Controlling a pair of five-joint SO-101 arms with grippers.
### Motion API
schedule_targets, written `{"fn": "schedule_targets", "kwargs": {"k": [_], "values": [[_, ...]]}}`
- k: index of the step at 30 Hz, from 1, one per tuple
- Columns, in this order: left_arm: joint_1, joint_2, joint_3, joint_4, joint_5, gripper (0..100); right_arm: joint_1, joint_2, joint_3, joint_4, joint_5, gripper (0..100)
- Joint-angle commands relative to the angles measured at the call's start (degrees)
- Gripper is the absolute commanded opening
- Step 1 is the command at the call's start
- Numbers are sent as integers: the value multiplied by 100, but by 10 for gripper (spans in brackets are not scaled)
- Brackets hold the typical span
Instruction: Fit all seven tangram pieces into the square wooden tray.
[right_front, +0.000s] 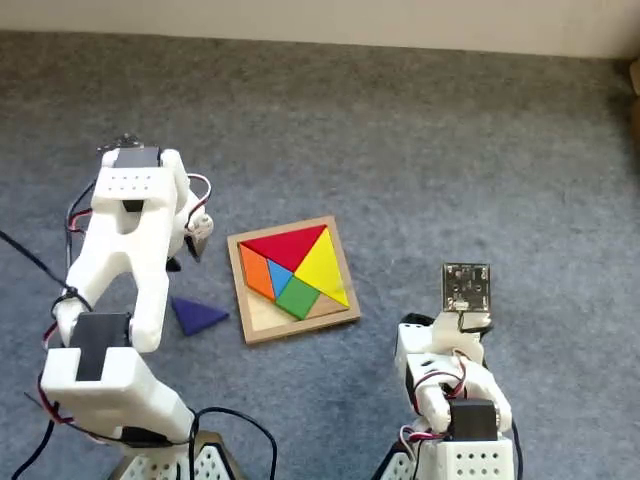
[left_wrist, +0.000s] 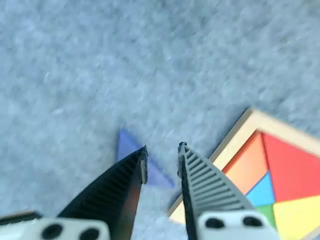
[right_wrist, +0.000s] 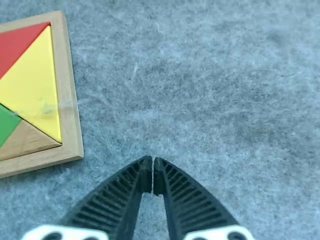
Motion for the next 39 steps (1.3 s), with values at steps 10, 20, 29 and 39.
{"fn": "schedule_targets", "kwargs": {"k": [10, 20, 29, 39], "values": [[145, -110, 998, 246, 70, 416, 57, -84, 760, 22, 35, 27], [171, -119, 2475, -1310, 554, 518, 57, -84, 760, 22, 35, 27], [180, -110, 2527, -1354, 914, 517, 57, -84, 760, 22, 35, 27], [180, -110, 2756, -1899, 923, 357, 57, -84, 760, 22, 35, 27]]}}
